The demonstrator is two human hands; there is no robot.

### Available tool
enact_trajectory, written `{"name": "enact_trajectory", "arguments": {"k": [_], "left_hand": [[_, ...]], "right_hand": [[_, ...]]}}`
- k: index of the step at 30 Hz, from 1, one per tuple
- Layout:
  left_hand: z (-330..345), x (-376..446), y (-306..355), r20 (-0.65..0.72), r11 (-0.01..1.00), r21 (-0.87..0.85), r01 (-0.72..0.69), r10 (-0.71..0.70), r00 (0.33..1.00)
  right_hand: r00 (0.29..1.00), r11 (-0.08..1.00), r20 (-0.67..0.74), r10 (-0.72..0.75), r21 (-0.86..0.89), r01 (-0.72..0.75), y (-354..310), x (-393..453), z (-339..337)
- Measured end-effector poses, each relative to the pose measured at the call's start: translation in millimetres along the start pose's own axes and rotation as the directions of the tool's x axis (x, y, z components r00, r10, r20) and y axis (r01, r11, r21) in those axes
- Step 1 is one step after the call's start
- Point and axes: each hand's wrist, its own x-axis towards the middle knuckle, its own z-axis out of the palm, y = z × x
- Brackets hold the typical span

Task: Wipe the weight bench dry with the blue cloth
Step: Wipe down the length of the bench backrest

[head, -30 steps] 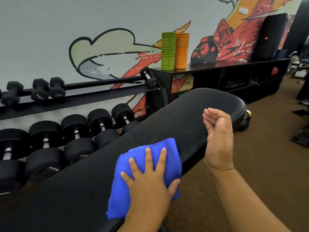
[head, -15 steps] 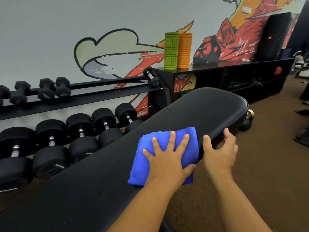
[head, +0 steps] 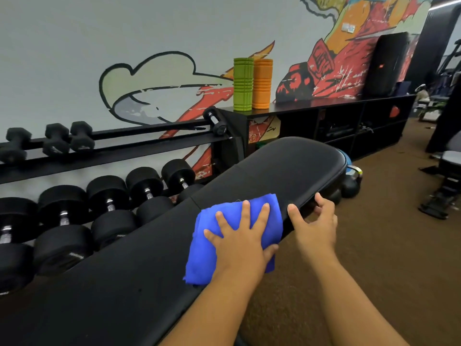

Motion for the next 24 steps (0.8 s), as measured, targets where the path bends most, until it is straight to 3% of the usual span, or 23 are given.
{"name": "enact_trajectory", "arguments": {"k": [5, 12, 24], "left_hand": [[6.1, -13.4, -13.4, 0.001, 1.000, -0.009, 0.006, -0.006, 1.000], [17.1, -61.8, -59.6, 0.005, 0.989, 0.015, 0.150, -0.150, 0.989], [33.5, -137.5, -112.9, 0.020, 0.940, 0.065, 0.335, -0.337, 0.941]], "right_hand": [[1.000, 1.000, -0.016, 0.022, 0.011, -0.022, -4.9, -9.7, 3.5], [0.991, 0.983, 0.074, 0.113, 0.137, -0.122, 0.6, -49.8, 26.3], [0.976, 0.987, 0.172, 0.135, 0.058, -0.147, 6.5, -65.6, 29.3]]}}
